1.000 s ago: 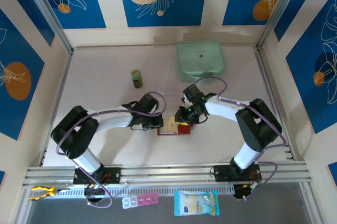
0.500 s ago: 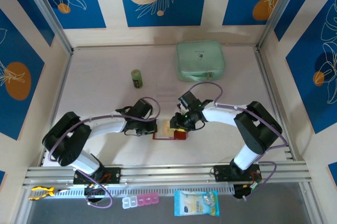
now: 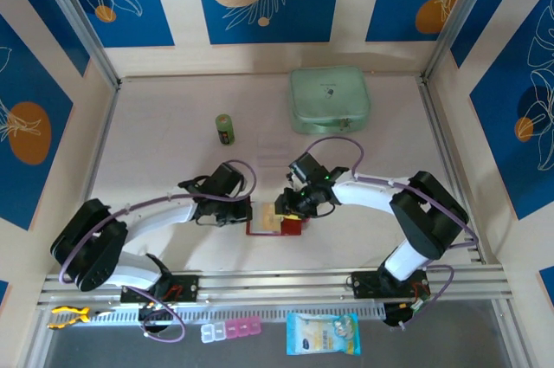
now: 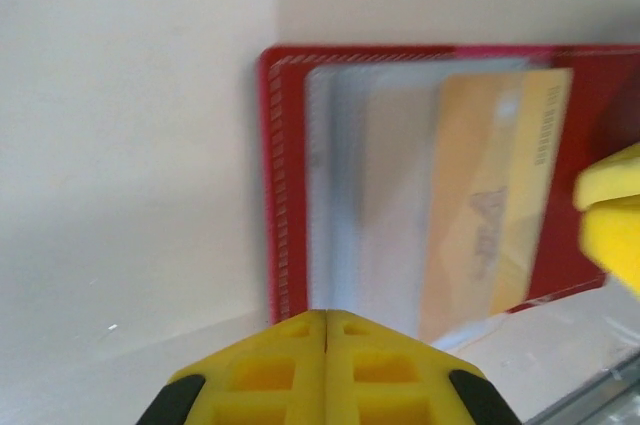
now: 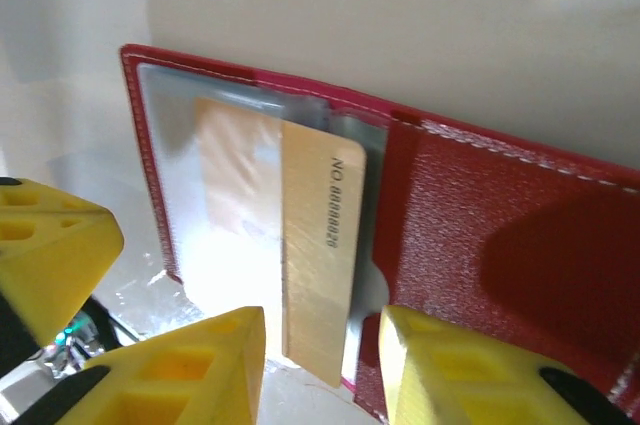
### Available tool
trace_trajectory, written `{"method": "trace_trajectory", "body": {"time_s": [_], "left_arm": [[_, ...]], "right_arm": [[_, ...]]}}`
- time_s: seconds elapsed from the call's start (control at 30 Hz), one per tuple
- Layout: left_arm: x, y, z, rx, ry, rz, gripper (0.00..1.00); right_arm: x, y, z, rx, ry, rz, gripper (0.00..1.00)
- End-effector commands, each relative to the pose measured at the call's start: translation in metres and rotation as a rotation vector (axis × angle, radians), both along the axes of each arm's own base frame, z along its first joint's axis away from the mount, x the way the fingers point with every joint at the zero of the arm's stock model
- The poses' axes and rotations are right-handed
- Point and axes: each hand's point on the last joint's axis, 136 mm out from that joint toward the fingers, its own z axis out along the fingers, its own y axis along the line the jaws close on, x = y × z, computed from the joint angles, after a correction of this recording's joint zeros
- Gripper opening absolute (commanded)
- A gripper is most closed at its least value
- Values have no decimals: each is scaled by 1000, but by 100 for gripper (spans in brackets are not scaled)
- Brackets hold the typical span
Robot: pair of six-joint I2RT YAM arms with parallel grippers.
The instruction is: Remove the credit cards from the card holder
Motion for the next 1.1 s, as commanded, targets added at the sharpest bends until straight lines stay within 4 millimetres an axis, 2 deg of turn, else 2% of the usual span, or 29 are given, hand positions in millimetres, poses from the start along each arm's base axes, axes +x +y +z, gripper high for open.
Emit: {"method": "trace_trajectory", "body": {"time_s": [0.0,0.13,0.27,0.47,0.8,1.07], "left_arm": [[14,-18,15,-68,-23,-23,0],[16,-33,9,-108,0,-61,0],[14,-38,-1,-116,29,-83,0],[8,-21,-24,-14,67,-60,0],[0,-9,-38,41,99,-46,0],[1,-9,-41,42,106,-43,0]], "right_arm": [[-5,6,10,85,17,5,32],[-3,4,6,117,32,-19,28],[-1,-3,2,117,32,-39,26],[0,-3,-1,181,52,-41,23],[1,-1,-10,232,93,-38,19],[0,3,-16,239,122,-31,19]]}}
